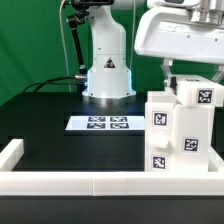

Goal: Assemble cabinet

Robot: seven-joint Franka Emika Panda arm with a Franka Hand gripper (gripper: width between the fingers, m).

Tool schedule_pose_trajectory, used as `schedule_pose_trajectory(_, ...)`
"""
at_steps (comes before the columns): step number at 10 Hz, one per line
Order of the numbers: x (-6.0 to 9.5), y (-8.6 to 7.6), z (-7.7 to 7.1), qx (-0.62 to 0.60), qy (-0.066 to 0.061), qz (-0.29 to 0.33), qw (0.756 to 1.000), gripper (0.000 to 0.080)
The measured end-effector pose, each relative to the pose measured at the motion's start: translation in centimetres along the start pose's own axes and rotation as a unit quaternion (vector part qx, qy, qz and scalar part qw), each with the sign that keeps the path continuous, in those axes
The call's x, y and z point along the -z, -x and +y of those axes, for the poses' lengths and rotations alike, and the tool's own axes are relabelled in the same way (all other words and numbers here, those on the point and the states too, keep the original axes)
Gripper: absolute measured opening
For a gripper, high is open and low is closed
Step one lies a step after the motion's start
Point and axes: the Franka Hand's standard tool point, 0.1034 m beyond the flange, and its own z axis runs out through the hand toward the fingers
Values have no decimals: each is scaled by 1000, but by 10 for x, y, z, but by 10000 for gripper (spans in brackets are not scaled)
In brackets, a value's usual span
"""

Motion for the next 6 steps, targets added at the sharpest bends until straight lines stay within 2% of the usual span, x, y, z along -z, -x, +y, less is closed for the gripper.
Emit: schedule_pose_trajectory(6, -2, 1, 3, -154, -12, -9, 988, 569)
